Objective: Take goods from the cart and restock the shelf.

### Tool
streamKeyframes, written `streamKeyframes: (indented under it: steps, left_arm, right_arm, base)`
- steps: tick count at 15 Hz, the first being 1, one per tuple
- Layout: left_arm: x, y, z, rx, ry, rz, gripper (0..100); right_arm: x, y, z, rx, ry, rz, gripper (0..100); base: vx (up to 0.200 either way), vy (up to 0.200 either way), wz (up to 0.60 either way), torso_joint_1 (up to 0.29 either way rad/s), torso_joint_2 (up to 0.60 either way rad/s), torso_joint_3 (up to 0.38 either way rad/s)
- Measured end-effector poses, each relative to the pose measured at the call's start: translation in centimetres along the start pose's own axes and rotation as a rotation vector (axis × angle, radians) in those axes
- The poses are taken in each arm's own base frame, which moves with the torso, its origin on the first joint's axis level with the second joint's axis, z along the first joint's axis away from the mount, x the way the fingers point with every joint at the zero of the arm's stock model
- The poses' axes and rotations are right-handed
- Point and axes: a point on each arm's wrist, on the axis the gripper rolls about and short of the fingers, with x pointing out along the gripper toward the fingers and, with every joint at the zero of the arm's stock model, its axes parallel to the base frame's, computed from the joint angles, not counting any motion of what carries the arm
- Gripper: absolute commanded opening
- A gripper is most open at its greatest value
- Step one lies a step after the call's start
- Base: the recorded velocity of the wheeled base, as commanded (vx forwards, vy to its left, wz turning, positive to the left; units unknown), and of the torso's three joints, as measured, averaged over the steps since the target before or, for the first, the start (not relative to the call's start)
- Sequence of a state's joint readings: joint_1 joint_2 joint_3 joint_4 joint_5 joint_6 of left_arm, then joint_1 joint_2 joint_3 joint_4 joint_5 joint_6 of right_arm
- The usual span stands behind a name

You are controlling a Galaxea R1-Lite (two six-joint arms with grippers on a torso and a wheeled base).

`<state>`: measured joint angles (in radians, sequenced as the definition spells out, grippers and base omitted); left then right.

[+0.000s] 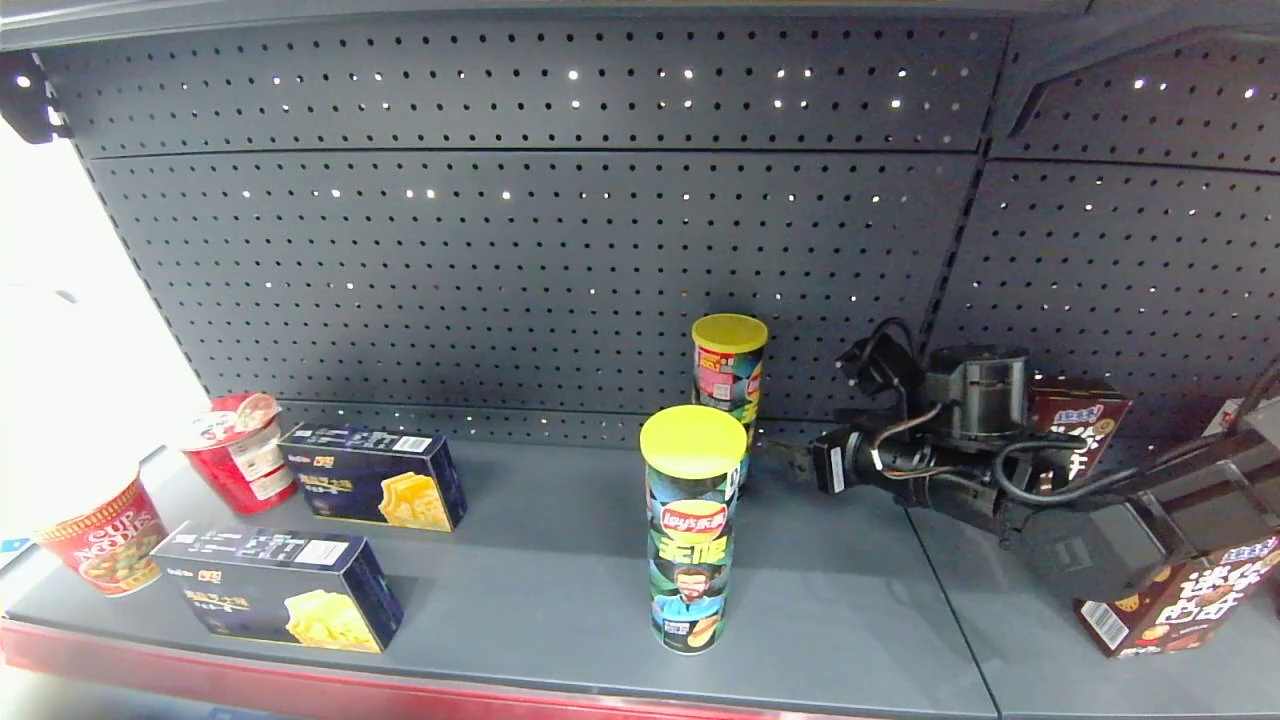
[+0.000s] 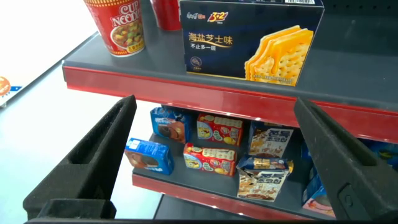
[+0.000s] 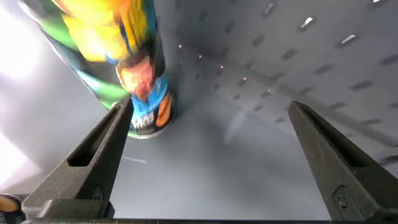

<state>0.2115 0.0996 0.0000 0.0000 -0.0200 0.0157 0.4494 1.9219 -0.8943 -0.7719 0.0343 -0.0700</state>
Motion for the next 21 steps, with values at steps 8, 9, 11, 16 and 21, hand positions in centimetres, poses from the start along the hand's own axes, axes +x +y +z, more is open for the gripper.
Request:
streamKeyframes:
  steps: [8, 9, 11, 16, 21]
  left_arm:
    - [0.0, 0.0, 0.0, 0.000, 0.000, 0.000, 100]
    - [0.0, 0.0, 0.0, 0.000, 0.000, 0.000, 100]
    - [0.0, 0.0, 0.0, 0.000, 0.000, 0.000, 100]
    - [0.0, 0.0, 0.0, 0.000, 0.000, 0.000, 100]
    - [0.0, 0.0, 0.0, 0.000, 0.000, 0.000, 100]
  right_arm:
    - [-10.0, 1.5, 3.2, -0.021, -0.119, 0.056, 100]
    - [-12.0, 1.9, 3.4, -0.024, -0.138, 0.069, 100]
    - [-16.3, 2.0, 3.2, -0.034, -0.188, 0.074, 100]
    - [-26.9, 0.0, 0.0, -0.033, -0.261, -0.109, 100]
    - [-33.0, 1.2, -8.2, 0.009, -0.194, -0.336, 100]
  base:
    - [0.000, 0.000, 0.00, 0.000, 0.00, 0.000]
    - [0.000, 0.000, 0.00, 0.000, 0.00, 0.000]
    - [0.000, 0.000, 0.00, 0.000, 0.00, 0.000]
    - [0.000, 0.000, 0.00, 0.000, 0.00, 0.000]
    - [0.000, 0.000, 0.00, 0.000, 0.00, 0.000]
